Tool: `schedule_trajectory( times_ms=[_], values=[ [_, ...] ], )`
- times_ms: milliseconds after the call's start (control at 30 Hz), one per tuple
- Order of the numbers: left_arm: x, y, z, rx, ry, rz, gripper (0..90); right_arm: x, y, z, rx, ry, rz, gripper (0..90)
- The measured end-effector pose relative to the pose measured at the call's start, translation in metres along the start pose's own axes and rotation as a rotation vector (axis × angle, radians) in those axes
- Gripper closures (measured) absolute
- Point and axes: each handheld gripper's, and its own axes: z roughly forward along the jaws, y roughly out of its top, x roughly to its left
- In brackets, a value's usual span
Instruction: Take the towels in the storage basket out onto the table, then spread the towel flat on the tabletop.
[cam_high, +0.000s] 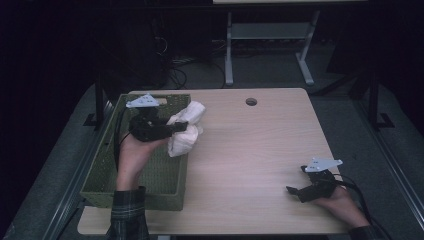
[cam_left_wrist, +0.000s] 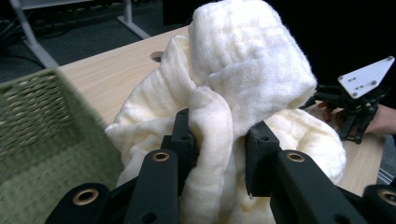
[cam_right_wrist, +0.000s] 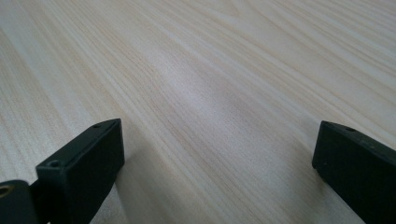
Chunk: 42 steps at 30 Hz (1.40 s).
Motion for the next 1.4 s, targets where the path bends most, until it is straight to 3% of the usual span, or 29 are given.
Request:
schedule_trajectory(
  times_ms=[700, 1067, 1367, 1400],
  values=[
    [-0.042, 0.02, 0.069, 0.043, -0.114, 0.089, 69.4, 0.0, 0.0, 0.0, 0.0, 0.0, 0.0, 1.8],
    [-0.07, 0.014, 0.117, 0.113, -0.168, 0.173, 69.3, 0.0, 0.0, 0.0, 0.0, 0.0, 0.0, 1.8],
    [-0.084, 0.003, 0.145, 0.14, -0.192, 0.21, 69.2, 0.0, 0.0, 0.0, -0.001, 0.001, 0.003, 1.8],
    [-0.087, 0.0, 0.151, 0.158, -0.195, 0.234, 69.2, 0.0, 0.0, 0.0, 0.0, 0.002, 0.004, 1.8]
  ],
)
